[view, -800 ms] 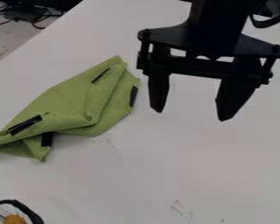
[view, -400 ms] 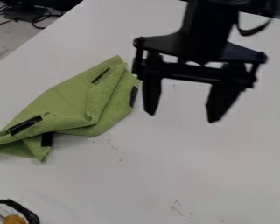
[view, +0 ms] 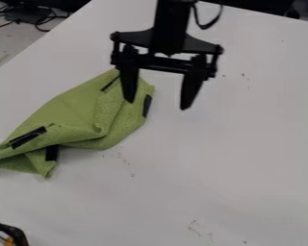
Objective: Move the cloth to the right of the table
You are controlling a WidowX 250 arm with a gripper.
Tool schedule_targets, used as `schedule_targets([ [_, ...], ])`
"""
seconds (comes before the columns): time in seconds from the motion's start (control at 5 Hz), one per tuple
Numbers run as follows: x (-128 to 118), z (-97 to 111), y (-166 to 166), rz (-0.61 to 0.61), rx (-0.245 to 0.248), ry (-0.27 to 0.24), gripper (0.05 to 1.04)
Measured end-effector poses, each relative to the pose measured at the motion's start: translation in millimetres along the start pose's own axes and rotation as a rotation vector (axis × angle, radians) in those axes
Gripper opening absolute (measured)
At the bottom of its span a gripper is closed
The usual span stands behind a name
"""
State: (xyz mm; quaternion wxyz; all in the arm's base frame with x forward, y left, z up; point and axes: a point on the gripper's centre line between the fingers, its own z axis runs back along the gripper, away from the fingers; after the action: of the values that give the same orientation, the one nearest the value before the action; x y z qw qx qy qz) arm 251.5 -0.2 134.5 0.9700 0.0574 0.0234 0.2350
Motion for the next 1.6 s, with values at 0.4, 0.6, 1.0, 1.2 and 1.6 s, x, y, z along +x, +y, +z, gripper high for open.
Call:
schedule_targets([
  [0.4, 70, -48, 53, -0.058, -0.01, 0.041, 1.001],
  [0.6, 86, -80, 74, -0.05, -0.024, 0.068, 1.001],
  [1.0, 100, -118, 88, 0.012, -0.074, 0.077, 1.001],
  [1.2, 96, -129, 86, 0.022, -0.061, 0.113, 1.001],
  [1.6, 92, -139, 59, -0.002, -0.075, 0.12, 1.001],
])
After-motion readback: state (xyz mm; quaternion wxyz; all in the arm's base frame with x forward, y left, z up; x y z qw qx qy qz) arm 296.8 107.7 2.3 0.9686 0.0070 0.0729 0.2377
